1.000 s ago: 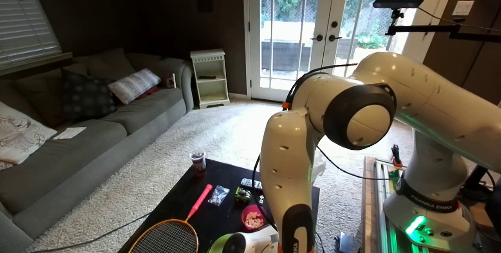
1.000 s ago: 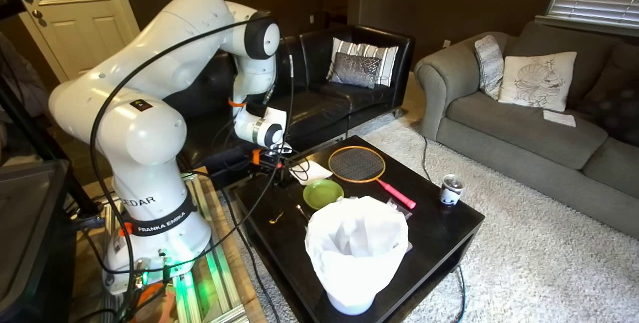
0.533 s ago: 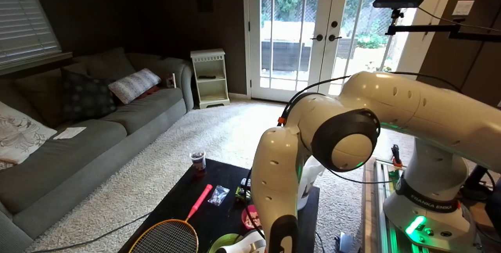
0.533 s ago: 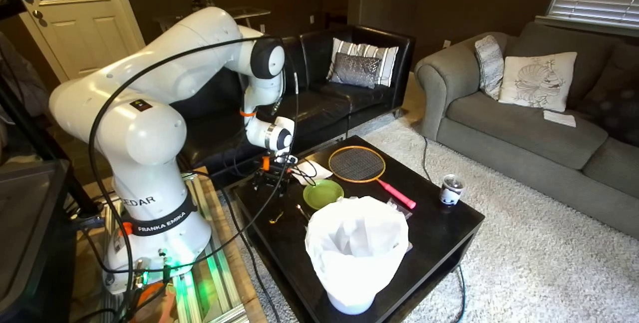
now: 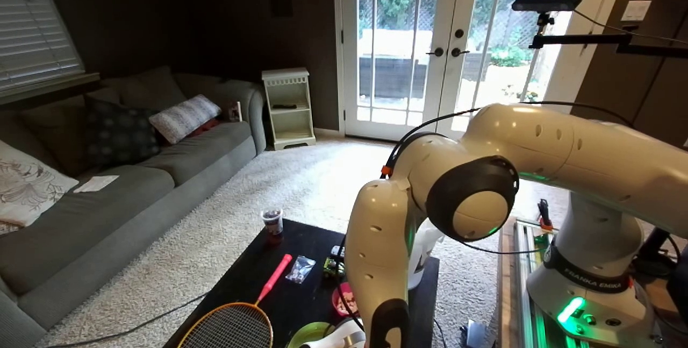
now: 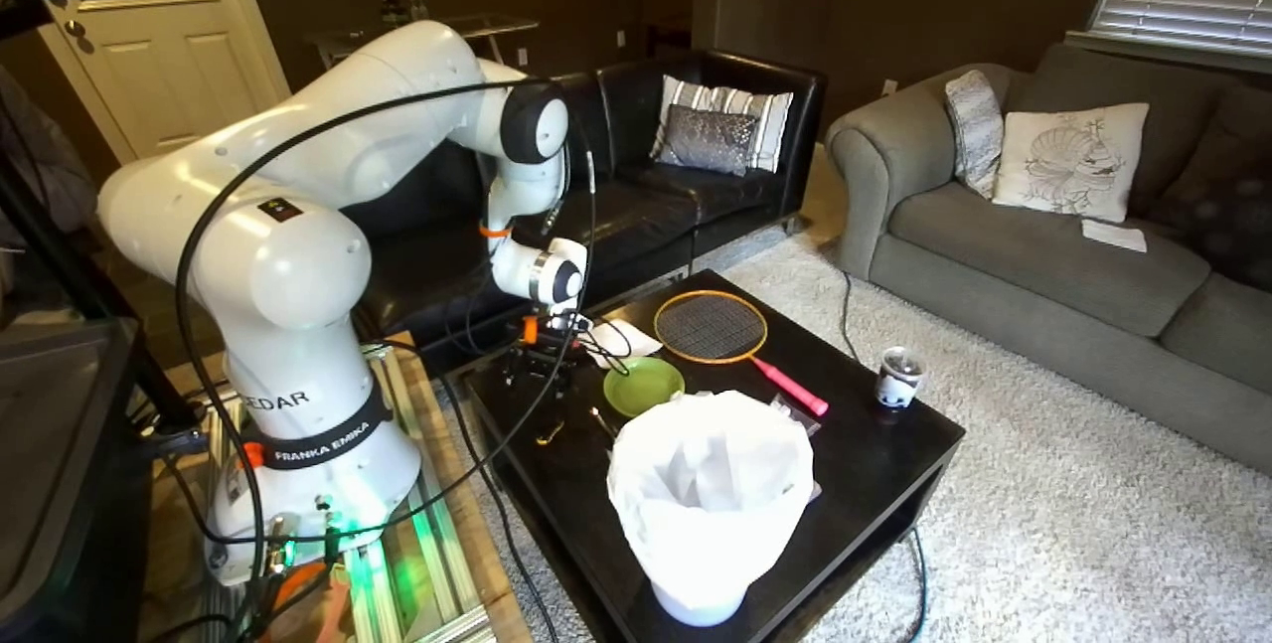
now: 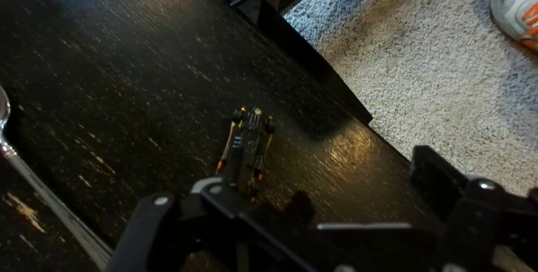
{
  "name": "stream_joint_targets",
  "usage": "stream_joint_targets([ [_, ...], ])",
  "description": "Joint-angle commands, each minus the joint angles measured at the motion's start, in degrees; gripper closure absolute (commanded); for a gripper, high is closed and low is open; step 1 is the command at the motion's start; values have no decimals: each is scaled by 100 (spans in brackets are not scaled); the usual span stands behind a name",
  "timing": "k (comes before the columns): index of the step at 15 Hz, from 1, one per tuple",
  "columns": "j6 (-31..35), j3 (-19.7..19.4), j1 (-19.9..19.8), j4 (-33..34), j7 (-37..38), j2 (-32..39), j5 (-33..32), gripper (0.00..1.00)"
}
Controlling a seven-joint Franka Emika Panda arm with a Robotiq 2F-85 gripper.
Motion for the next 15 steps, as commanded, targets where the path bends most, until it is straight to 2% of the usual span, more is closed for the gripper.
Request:
stream_joint_targets([
  [1,-489,-116,107,337,243,307,-304,0],
  [15,-375,-207,-51,810,509,942,-326,1],
])
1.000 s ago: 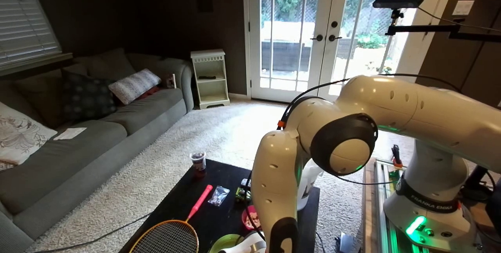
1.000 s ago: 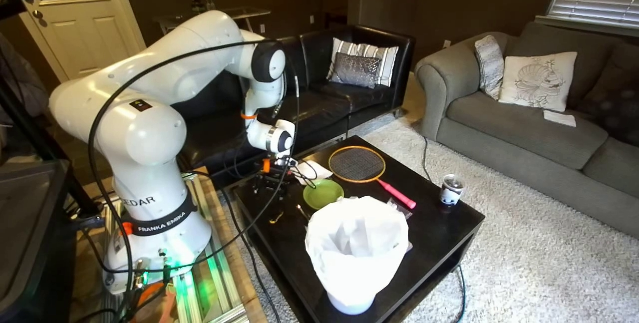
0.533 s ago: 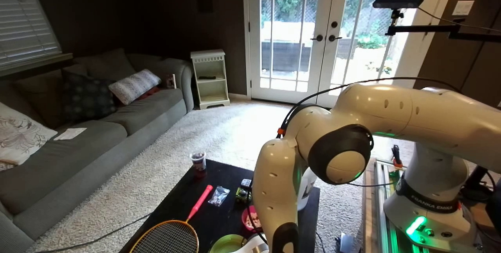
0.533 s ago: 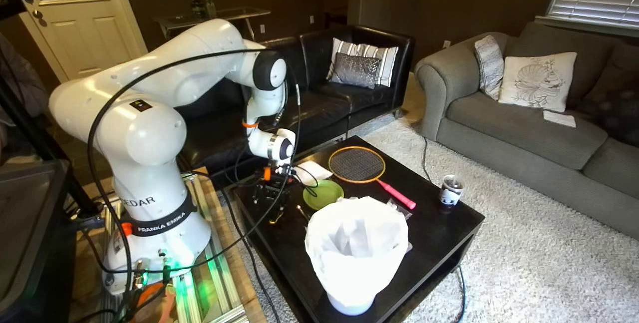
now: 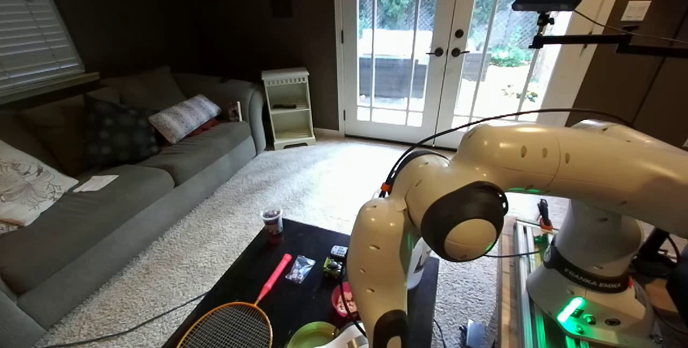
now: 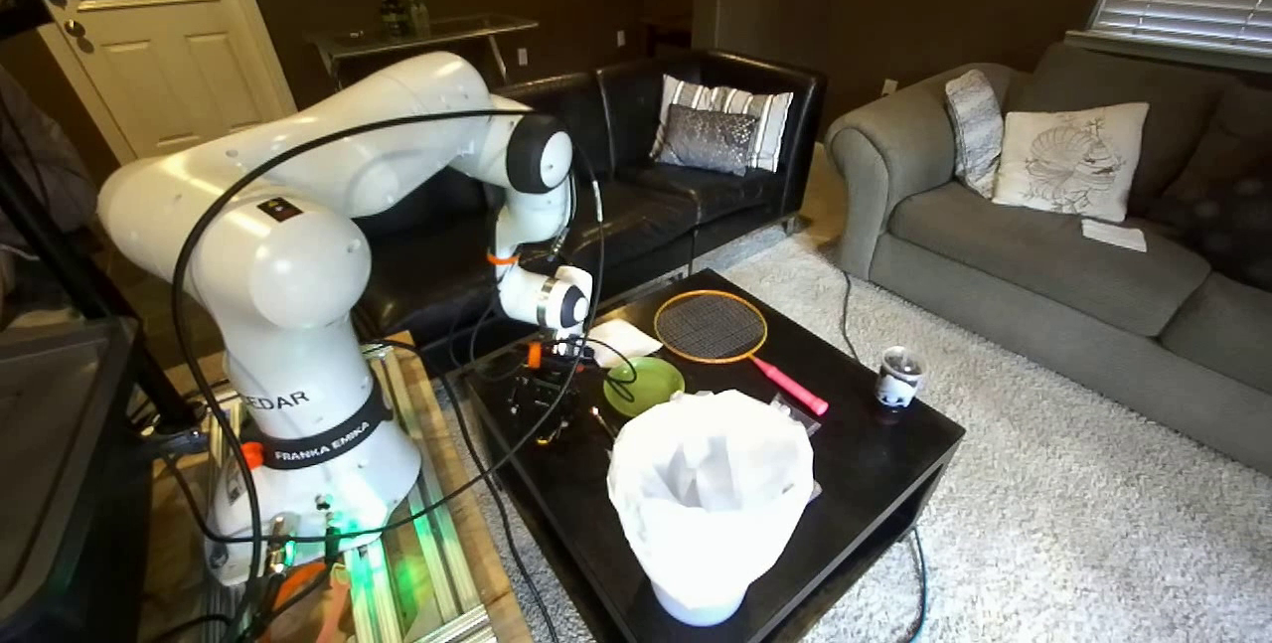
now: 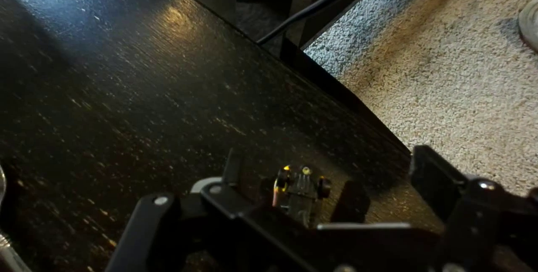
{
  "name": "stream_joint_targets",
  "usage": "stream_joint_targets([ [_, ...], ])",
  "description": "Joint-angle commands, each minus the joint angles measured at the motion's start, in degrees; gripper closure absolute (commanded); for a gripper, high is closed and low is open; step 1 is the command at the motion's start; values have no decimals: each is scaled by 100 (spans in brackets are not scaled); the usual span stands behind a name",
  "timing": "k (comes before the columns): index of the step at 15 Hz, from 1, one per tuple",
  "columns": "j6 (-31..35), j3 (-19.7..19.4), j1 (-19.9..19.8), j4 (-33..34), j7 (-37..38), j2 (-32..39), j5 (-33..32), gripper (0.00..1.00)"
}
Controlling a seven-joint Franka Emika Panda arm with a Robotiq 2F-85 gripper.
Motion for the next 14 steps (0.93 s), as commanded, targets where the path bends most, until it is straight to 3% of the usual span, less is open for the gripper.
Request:
stream_joint_targets([
  [1,-5,-13,-40,310,192,256,-145,2],
  [3,2,-40,-55,390,214,333,-146,6],
  [7,25,-82,-77,500,252,430,-149,37],
  [9,8,-98,-78,549,262,467,-150,42],
  [14,10,-131,-65,566,320,453,-158,81],
])
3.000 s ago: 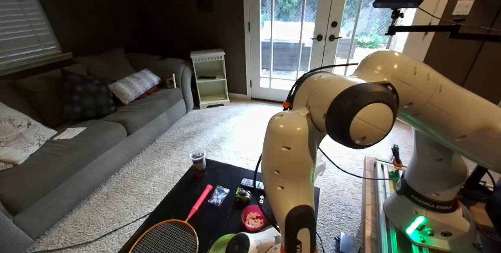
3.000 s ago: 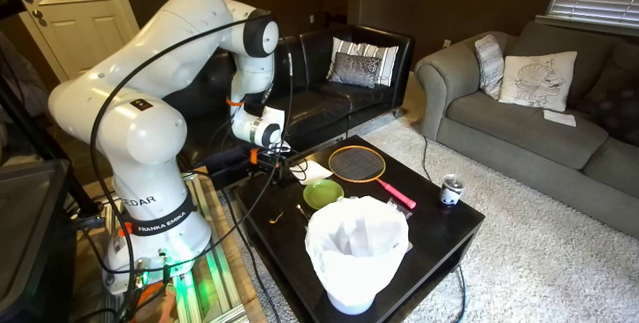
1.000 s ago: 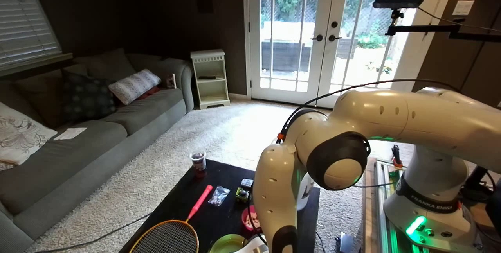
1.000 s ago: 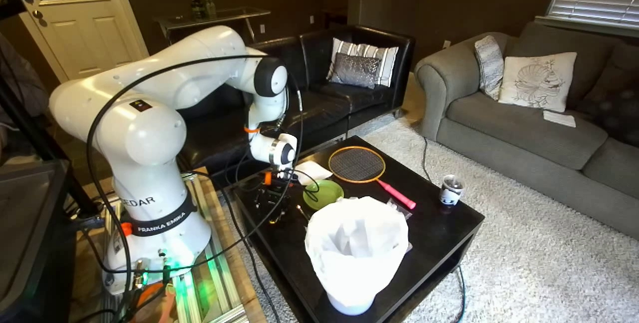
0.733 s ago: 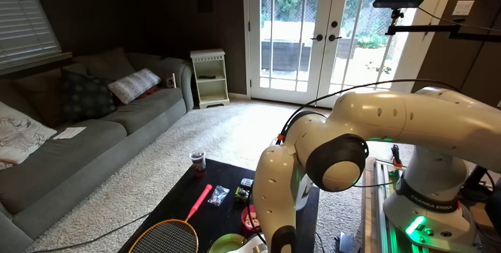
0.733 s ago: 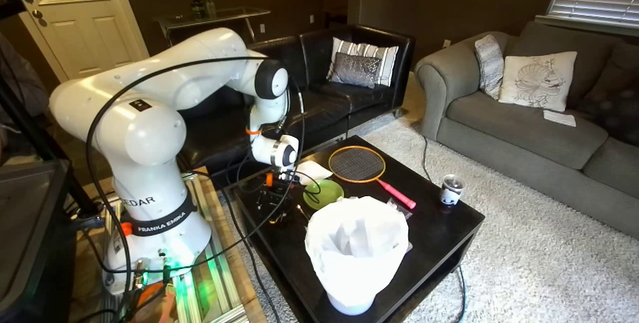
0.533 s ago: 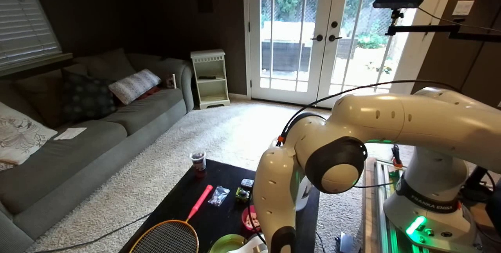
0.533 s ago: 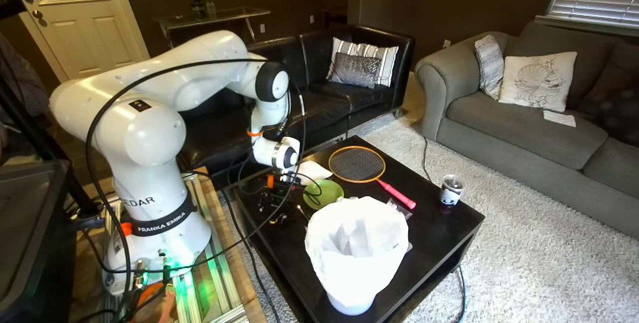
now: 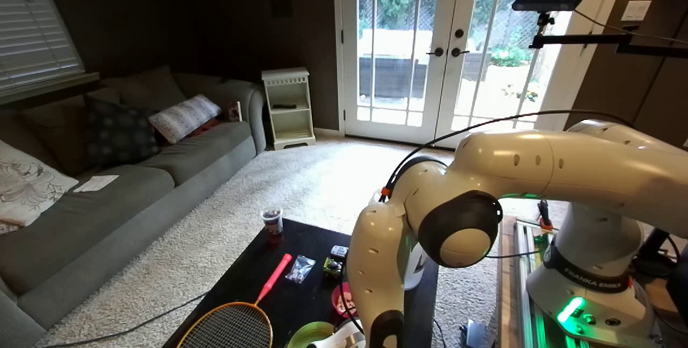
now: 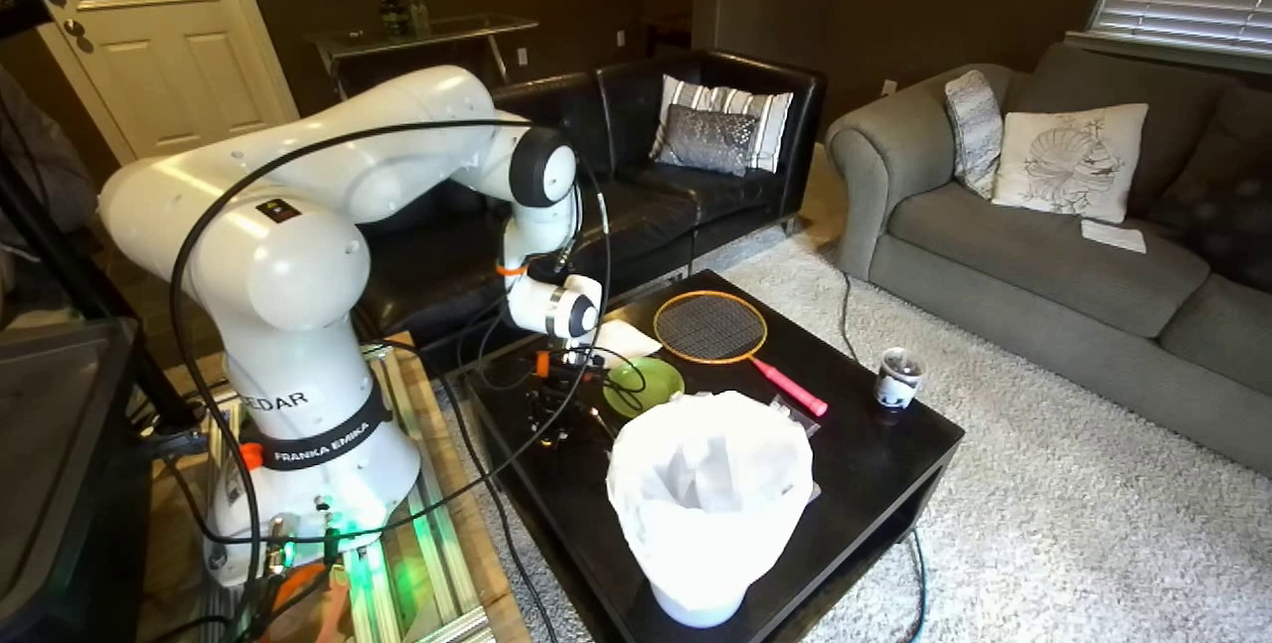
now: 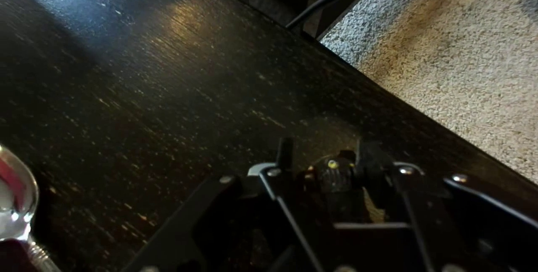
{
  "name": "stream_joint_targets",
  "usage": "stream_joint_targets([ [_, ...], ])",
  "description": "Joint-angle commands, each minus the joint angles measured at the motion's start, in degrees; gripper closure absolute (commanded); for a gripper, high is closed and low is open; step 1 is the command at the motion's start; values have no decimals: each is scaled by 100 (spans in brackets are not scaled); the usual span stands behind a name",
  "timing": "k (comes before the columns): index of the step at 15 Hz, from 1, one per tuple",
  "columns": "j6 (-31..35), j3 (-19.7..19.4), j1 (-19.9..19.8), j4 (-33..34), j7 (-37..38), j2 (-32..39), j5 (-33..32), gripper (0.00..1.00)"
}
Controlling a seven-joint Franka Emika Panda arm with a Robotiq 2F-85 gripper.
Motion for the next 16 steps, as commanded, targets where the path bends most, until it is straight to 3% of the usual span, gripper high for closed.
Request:
stream_joint_targets([
  [1,11,13,0,189,170,138,-155,87],
  [2,-4,14,2,185,175,133,-154,91],
  [10,178,-22,69,-125,269,-105,-222,91],
  [16,450,-300,741,-471,1068,-445,-599,91],
])
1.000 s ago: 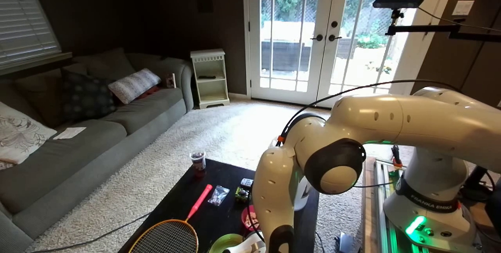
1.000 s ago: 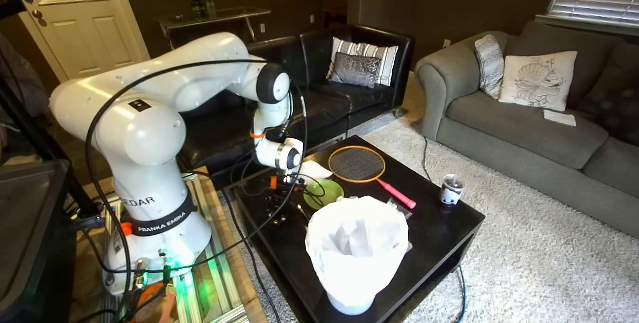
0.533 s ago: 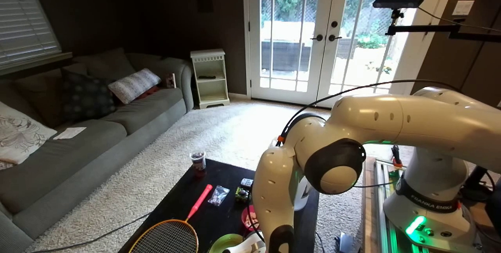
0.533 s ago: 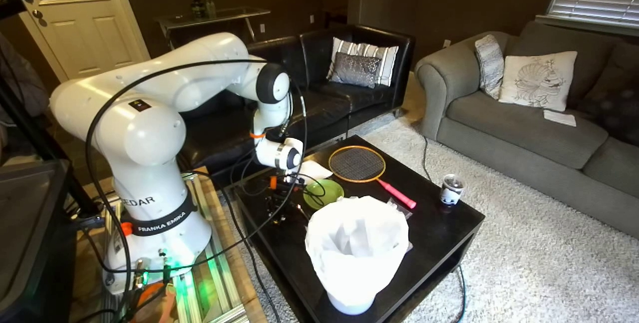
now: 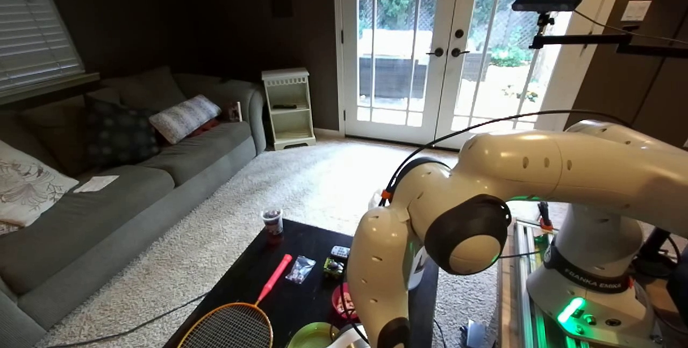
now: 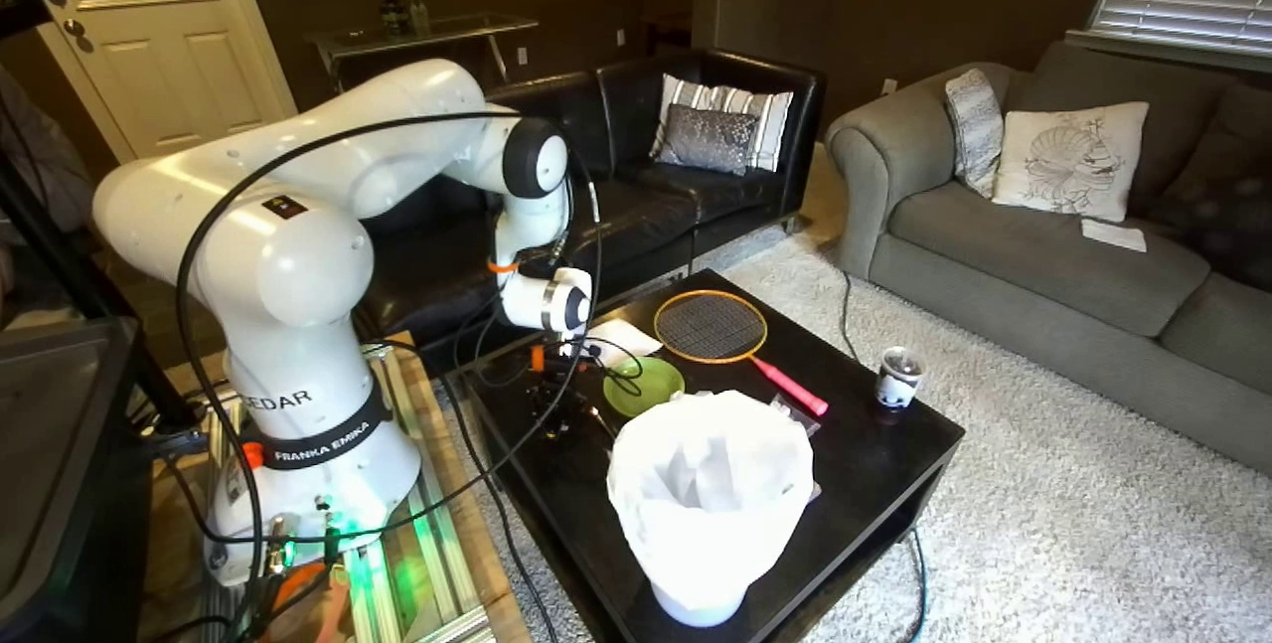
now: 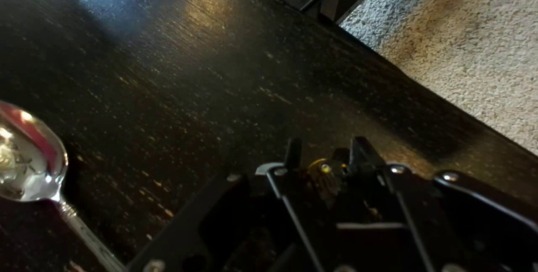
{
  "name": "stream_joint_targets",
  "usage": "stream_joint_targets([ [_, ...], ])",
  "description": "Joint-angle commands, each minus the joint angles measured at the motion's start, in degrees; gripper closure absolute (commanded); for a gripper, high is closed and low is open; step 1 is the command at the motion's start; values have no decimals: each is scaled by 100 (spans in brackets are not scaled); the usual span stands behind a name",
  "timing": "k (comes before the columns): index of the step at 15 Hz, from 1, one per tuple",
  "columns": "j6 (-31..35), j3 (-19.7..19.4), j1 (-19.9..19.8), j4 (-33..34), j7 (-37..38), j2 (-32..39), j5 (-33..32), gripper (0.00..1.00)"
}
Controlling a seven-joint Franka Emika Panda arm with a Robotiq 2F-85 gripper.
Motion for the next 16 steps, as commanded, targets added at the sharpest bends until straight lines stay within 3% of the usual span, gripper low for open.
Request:
stream_joint_targets([
  [1,268,-290,588,-447,737,-378,-333,91],
  [6,51,-545,1076,-595,1060,-554,-364,91],
  [9,-663,-655,1290,-482,1060,-598,-377,91],
  [16,-777,-382,779,-359,176,-541,-401,91],
])
